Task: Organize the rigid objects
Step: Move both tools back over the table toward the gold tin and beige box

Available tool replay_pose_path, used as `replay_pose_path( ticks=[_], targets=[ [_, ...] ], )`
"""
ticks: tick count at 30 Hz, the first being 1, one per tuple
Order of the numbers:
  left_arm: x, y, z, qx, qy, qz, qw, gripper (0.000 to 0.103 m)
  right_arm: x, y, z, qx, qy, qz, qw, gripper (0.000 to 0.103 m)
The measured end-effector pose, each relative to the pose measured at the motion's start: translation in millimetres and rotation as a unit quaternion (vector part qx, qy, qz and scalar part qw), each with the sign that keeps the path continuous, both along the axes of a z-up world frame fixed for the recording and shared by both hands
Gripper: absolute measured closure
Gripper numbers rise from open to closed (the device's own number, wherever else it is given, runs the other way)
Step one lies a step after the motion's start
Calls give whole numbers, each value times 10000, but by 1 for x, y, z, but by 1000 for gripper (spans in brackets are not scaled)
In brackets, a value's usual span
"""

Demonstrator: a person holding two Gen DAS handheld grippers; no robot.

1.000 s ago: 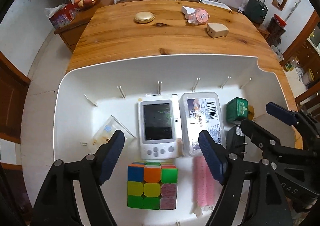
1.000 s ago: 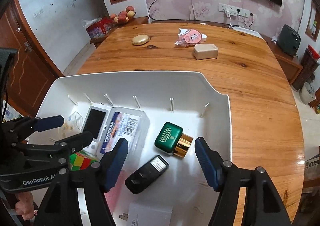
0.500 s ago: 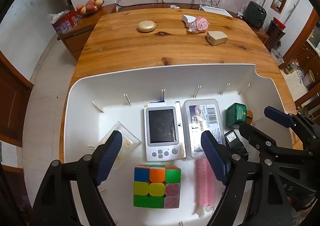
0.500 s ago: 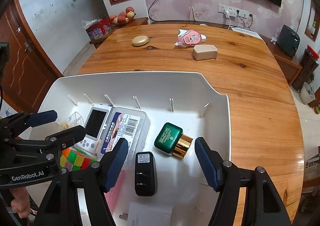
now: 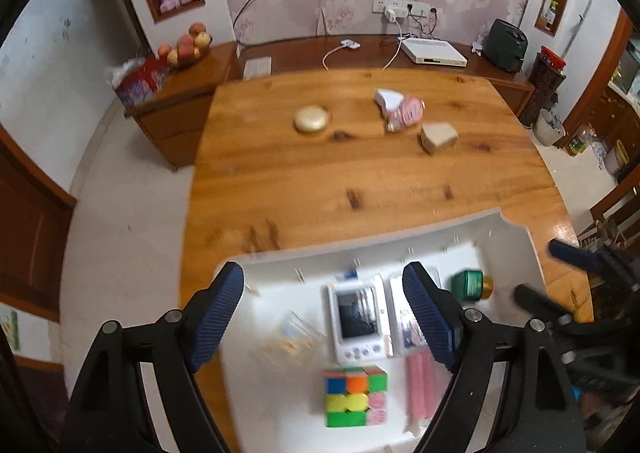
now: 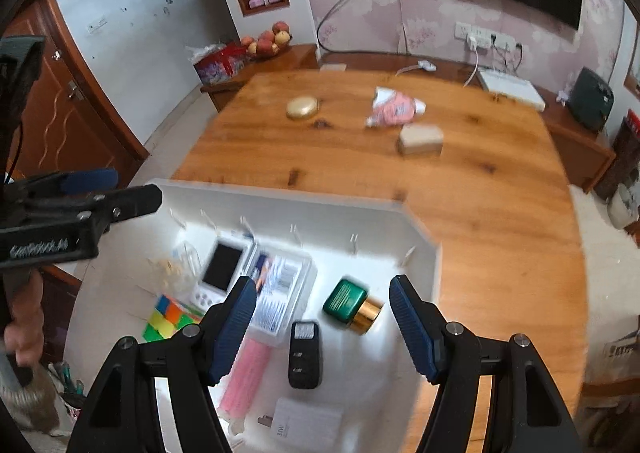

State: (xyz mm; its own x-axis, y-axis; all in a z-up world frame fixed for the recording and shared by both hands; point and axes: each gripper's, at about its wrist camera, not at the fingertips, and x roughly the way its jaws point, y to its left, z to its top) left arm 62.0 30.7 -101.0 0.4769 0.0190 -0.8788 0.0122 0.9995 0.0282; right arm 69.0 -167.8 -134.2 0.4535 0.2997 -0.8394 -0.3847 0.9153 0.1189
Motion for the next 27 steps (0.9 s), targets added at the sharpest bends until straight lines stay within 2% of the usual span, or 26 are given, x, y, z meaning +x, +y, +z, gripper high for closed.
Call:
replay_pose_path(
  ticks=[6, 9, 12, 15, 18, 20, 27],
  targets=[
    [41, 17, 48, 374, -233, 45, 9990, 19, 41, -13, 70, -226, -483, -101, 9985, 33],
    [69, 27, 67, 368, -259, 109, 9989, 19, 68, -20, 98, -224, -606, -214, 9977, 33],
    [93, 30, 78, 372, -288, 140, 9988, 17, 100, -26, 122, -157, -673, -364, 9969, 33],
    [124, 29, 79, 446, -295, 175, 9984, 12, 134, -27, 136, -206, -779, -425, 9958, 33],
    [153, 27, 68, 362, -122, 206, 9991, 12, 167, -22, 133, -340, -823, -404, 9952, 29],
    [171, 27, 56, 277, 2, 221, 9994, 12, 188, -16, 119, -415, -759, -318, 9957, 29],
    [232, 27, -9, -148, 606, 406, 9972, 12, 244, -6, 36, -340, -84, -129, 9993, 29]
  ],
)
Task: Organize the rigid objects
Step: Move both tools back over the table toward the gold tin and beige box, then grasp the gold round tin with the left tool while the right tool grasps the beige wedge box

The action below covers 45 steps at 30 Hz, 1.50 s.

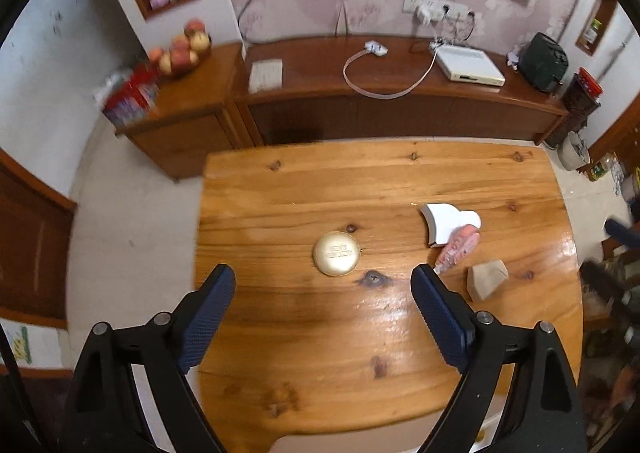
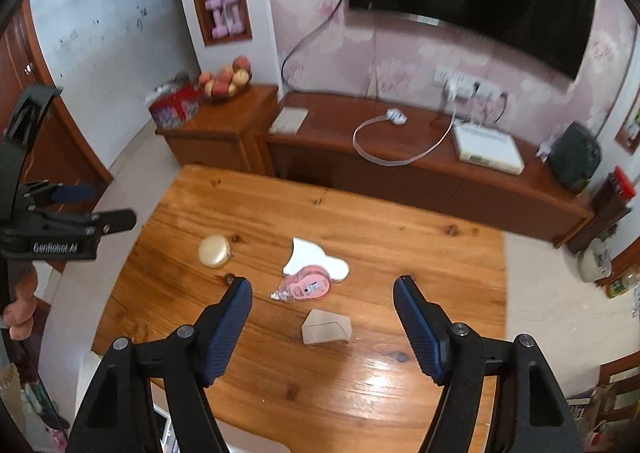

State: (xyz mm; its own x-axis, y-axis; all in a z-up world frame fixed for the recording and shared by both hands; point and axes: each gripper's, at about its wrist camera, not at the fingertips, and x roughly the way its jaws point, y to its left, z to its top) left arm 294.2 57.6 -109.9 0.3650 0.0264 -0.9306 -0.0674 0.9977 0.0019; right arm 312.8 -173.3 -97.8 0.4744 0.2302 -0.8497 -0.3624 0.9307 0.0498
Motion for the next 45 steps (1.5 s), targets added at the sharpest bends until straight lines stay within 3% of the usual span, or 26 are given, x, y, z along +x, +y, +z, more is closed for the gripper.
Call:
replay_pose_path(
  ticks=[3, 9, 15, 21, 32, 40, 45],
  targets=[
    [19, -1, -35, -226, 314, 103, 9992, 12, 7, -2, -34, 168, 278, -38, 9995, 29],
    [39, -9, -89, -199, 714, 252, 9969, 12, 19, -8, -99, 232, 784, 15, 9967, 29],
    [48, -11, -124, -399, 945, 517, 9934, 12, 18, -14, -125, 362, 1019, 182, 9940, 29],
    [50, -15, -136, -427, 981, 636, 9922, 12, 18, -7, -140, 185, 1059, 326, 9937, 29],
    [52, -13, -146, -341, 922, 787, 9920, 12, 9, 10, -160, -601, 819, 639, 9928, 29],
    [48, -5, -152, -305, 840, 955, 9914, 13, 7, 6, -169, -625, 817, 710, 9922, 29],
    [45, 3, -152, -301, 768, 1178, 9896, 20, 2, 8, -169, -683, 700, 775, 9922, 33]
  ],
)
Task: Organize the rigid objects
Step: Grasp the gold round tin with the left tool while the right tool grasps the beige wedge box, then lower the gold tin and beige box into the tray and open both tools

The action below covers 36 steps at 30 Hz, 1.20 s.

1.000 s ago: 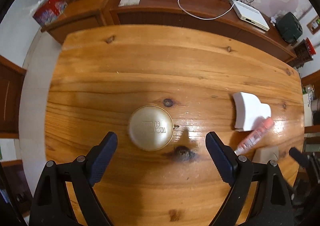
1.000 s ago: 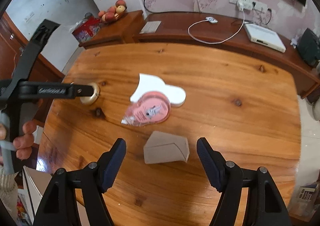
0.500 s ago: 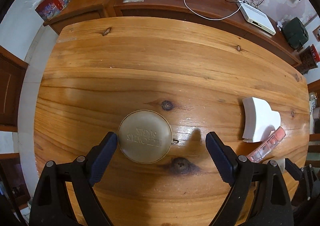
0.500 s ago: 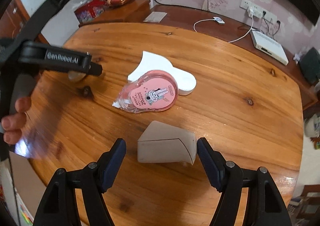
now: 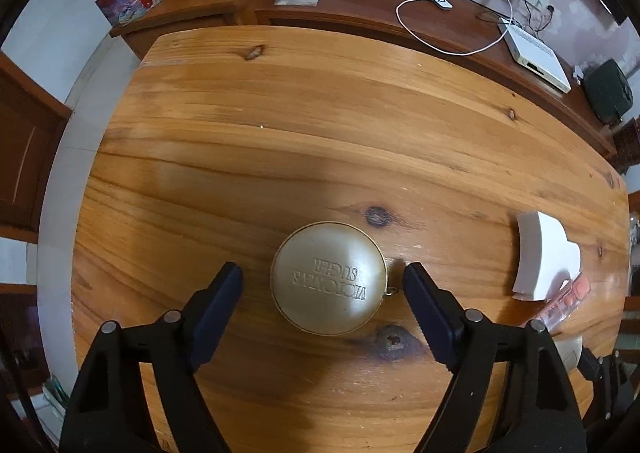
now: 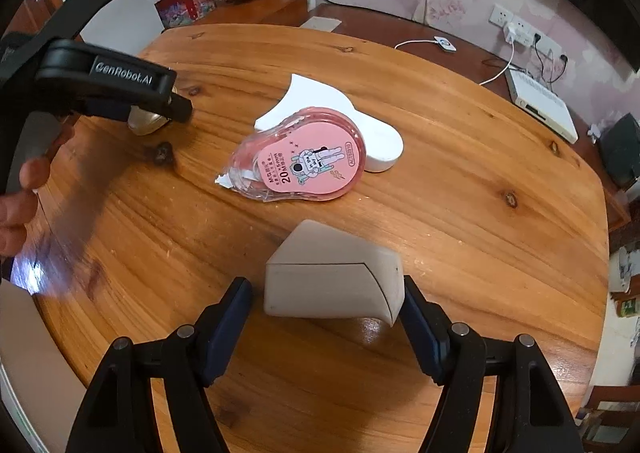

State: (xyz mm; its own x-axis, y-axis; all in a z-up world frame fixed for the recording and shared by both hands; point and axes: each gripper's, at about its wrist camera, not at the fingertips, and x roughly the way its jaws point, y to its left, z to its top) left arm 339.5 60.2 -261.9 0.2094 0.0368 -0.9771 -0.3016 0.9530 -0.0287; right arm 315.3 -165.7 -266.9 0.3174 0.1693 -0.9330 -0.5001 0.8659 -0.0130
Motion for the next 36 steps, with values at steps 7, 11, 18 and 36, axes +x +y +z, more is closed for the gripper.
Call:
replay_pose_path(
  ticks=[7, 11, 18, 36],
  targets=[
    [-3, -6, 5, 116, -66, -117, 9998, 44, -5, -5, 1, 46, -4, -57, 10000, 41],
    [-9, -6, 6, 44, -121, -115, 9999, 44, -12, -4, 2, 173, 40, -126, 9998, 41],
    [-27, -8, 49, -18, -463, -246, 9986, 44, -27, -6, 31, 459, -137, -244, 9986, 41],
    [-182, -14, 216, 100, -1383, -1405, 9803, 44, -171, -11, 200, 1033, -1648, -374, 9802, 41]
  ],
)
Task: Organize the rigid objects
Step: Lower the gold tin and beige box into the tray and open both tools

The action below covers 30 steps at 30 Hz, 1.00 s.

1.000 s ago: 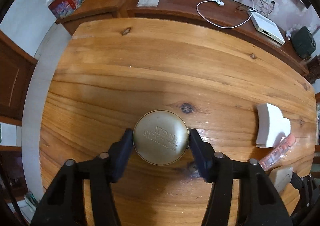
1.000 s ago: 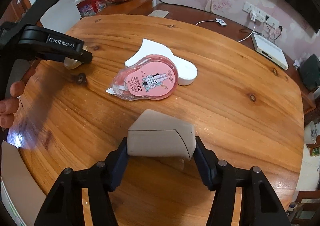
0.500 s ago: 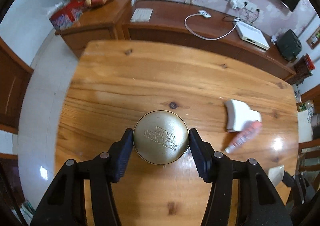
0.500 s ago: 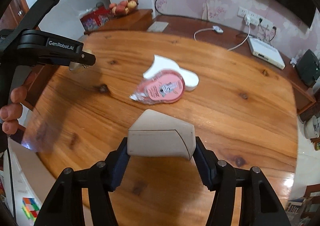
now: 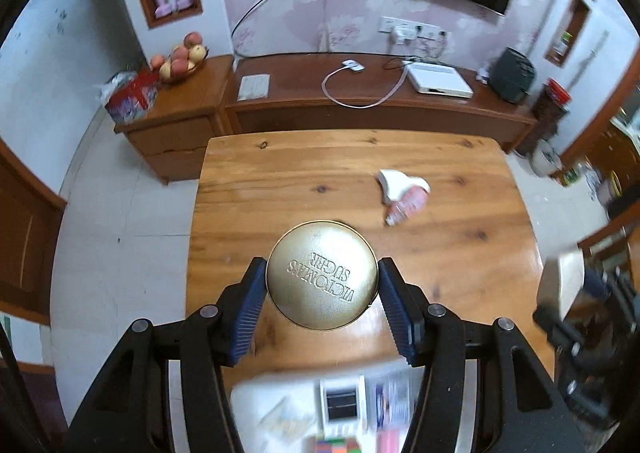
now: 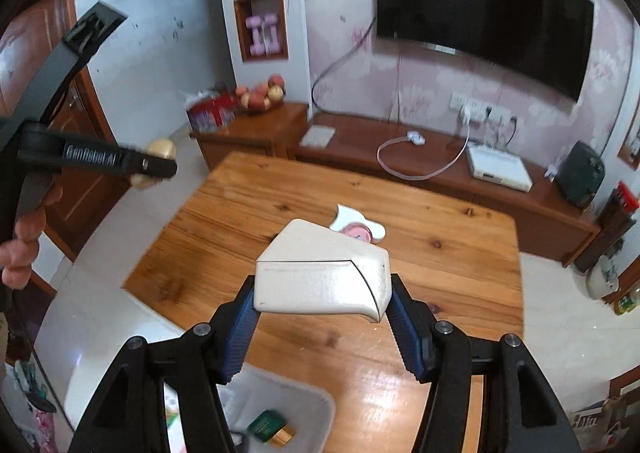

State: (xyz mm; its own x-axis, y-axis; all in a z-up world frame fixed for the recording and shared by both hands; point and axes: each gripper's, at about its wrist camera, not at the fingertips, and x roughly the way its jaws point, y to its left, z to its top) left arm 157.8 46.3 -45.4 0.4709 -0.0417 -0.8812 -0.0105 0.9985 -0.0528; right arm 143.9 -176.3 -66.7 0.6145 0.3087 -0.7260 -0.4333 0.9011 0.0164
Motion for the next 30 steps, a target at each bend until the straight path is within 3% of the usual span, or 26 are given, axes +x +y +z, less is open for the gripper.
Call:
replay_pose_path(
  ticks=[5, 11, 17, 22, 30],
  targets=[
    [-58, -2, -1, -101, 13, -299, 9995, 44, -54, 2, 16, 173, -179, 28, 9997, 41],
    [-117, -4, -30, -186, 165, -397, 9989, 44, -107, 10, 2, 115, -107, 96, 9998, 41],
    [-161, -4, -85, 113, 456, -225, 9986, 44, -137, 20, -47, -175, 261, 108, 9994, 41],
    [-187, 4, -124, 110, 779, -1, 9969, 44, -139, 26, -106, -402, 1005, 1, 9941, 41],
    [-221, -10, -157, 312, 1087, -331, 9930, 44, -145, 31, -151, -448, 1714, -72, 9842, 41]
  ],
)
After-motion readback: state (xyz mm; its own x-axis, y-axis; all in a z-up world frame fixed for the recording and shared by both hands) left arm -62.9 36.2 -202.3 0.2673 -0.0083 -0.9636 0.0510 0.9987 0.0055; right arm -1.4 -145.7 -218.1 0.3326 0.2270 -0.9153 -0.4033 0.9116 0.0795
